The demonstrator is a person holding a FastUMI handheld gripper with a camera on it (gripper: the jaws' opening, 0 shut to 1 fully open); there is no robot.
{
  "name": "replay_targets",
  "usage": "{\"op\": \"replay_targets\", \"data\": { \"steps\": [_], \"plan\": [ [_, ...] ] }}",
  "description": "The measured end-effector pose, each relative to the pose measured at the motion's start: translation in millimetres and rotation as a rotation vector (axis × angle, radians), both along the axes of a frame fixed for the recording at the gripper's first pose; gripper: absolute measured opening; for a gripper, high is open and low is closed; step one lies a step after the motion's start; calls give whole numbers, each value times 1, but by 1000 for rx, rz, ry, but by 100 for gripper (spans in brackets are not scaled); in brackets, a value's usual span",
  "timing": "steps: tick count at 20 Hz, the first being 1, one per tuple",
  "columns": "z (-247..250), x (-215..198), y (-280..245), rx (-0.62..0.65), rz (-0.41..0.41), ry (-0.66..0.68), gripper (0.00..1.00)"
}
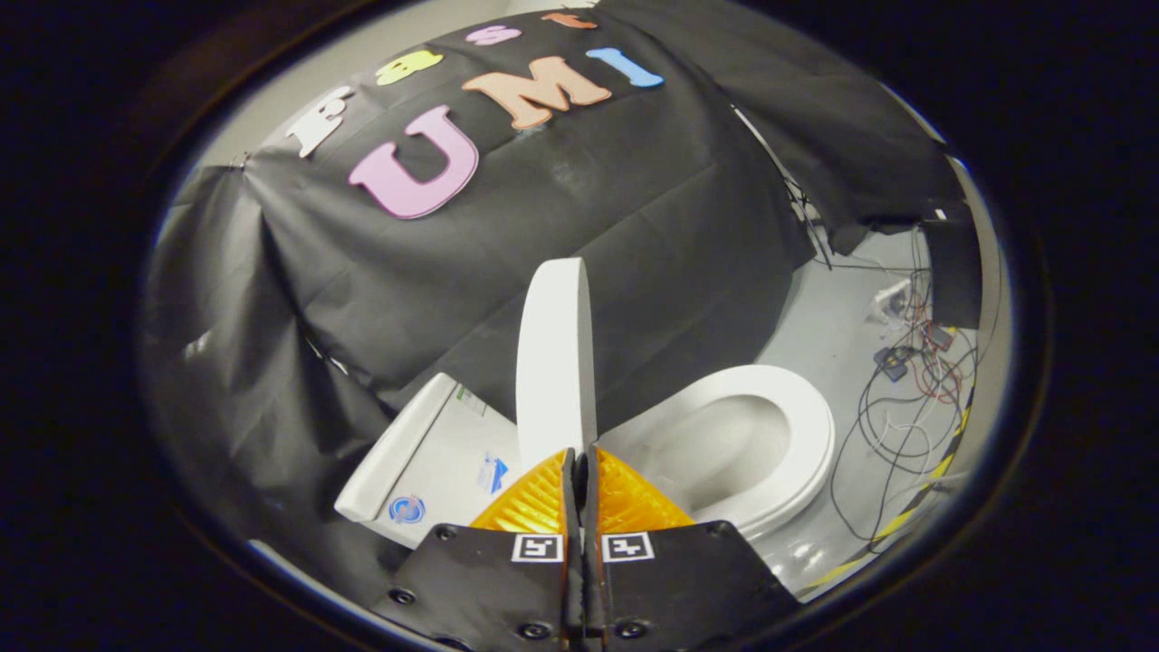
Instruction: Open the toilet lid.
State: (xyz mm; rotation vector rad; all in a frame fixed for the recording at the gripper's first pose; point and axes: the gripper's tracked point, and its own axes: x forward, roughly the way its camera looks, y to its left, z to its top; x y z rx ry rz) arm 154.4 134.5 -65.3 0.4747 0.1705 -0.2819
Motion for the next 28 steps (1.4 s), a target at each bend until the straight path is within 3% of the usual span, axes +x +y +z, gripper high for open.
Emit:
{"op": "replay_targets", "data": {
  "steps": [16,28],
  "plan": [
    [28,29,68,-326,5,58,1],
    [33,67,157,-488,119,107,2]
  ]
}}
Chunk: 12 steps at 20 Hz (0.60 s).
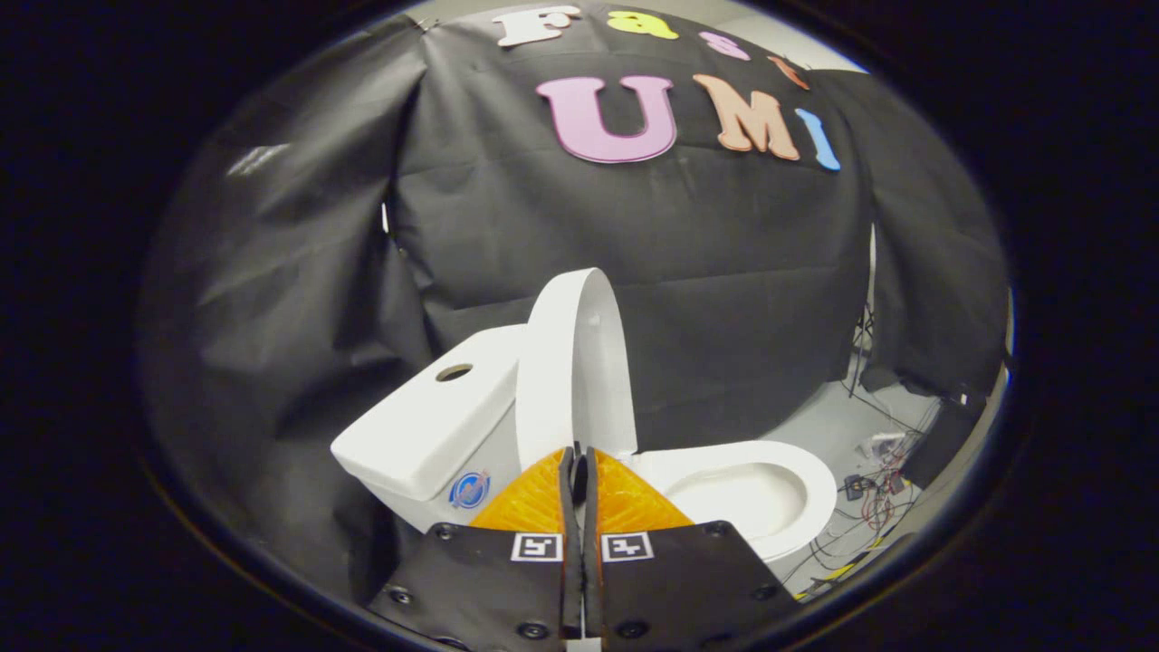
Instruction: Open the toilet lid.
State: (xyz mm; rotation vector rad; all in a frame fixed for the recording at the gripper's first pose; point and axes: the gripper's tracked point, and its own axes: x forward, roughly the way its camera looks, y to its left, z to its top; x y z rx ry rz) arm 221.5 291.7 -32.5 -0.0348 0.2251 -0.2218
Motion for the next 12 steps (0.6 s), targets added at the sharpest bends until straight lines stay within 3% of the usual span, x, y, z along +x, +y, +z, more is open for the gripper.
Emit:
{"op": "replay_targets", "data": {
  "steps": [7,12],
  "plan": [
    [-9,10,29,-11,54,-2,2],
    [-10,14,40,-47,49,-24,1]
  ]
}}
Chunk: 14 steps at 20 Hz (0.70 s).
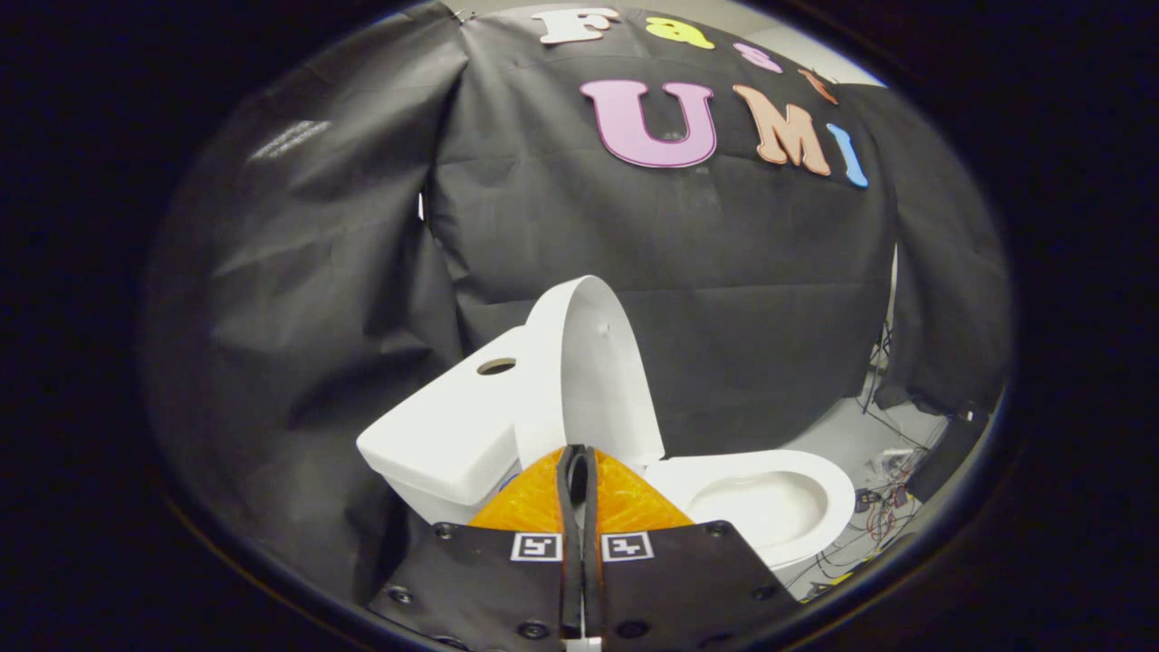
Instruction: Open the toilet lid.
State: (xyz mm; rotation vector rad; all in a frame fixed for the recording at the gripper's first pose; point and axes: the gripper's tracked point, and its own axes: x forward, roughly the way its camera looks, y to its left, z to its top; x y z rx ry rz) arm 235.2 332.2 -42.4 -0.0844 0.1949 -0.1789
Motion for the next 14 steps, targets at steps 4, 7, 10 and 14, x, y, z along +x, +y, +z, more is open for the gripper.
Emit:
{"op": "replay_targets", "data": {
  "steps": [4,7,10,14],
  "plan": [
    [-2,4,7,-16,10,-11,2],
    [-2,6,12,-19,9,-16,2],
    [-5,9,17,-38,18,-18,2],
    [-7,12,21,-57,35,-26,2]
  ]
}}
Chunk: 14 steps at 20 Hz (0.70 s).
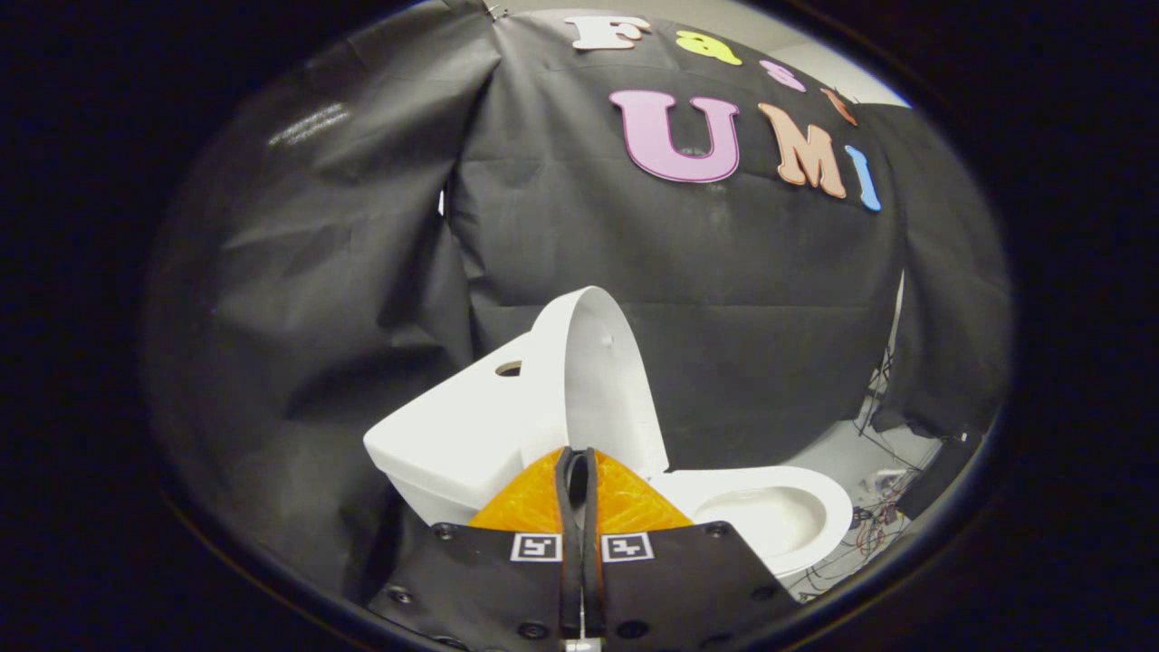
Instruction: Open the toilet lid.
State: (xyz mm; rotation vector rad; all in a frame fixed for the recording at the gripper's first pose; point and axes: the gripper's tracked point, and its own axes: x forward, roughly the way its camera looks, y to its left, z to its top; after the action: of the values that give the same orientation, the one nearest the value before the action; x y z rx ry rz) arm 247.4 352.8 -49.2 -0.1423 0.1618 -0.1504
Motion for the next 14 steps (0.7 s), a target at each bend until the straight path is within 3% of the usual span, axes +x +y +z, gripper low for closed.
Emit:
{"op": "replay_targets", "data": {
  "steps": [5,6,14],
  "plan": [
    [0,-7,-5,24,24,-34,10],
    [-2,-8,2,46,70,-20,10],
    [2,-28,2,30,179,-4,26]
  ]
}}
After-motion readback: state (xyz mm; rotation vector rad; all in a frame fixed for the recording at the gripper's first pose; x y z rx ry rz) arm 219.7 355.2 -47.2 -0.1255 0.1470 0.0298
